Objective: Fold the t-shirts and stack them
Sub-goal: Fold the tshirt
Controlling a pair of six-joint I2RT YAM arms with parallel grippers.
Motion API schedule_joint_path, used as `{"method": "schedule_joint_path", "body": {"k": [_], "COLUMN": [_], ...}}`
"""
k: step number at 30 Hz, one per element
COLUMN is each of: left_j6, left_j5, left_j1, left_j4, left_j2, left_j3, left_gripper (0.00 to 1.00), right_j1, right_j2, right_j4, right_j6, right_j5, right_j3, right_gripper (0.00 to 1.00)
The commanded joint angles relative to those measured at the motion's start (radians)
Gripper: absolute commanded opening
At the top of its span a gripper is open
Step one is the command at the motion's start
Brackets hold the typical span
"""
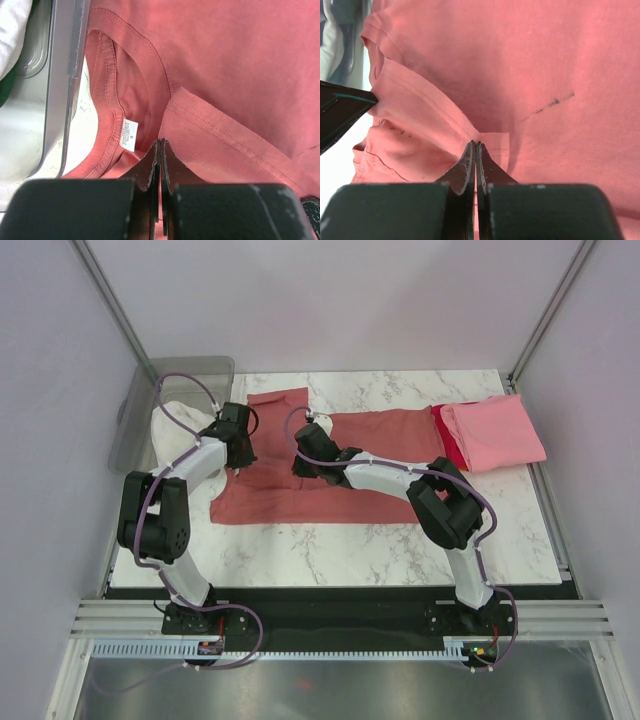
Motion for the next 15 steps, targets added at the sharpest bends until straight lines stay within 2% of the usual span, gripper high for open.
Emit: {"method": "schedule_joint_path", "body": {"k": [1,15], "left_j6": [0.005,0.007], "left_j5": [-0.013,-0.022], "left_j1": [-0.005,-0.005], "left_j4": [0.023,0.055], "left_j2": [0.017,0.057], "left_j3": [0.039,0.117], "left_gripper": [0.02,0.02], "right_j1": [0.003,-0.005], "right_j2": [-0.035,-0.024], "right_j4": [-0.004,-0.012], "right_j6": [-0.020,-0.033], "right_j5": [0.044,0.103], "right_j3": [0.013,0.006], "right_gripper": [0.00,0.00]}}
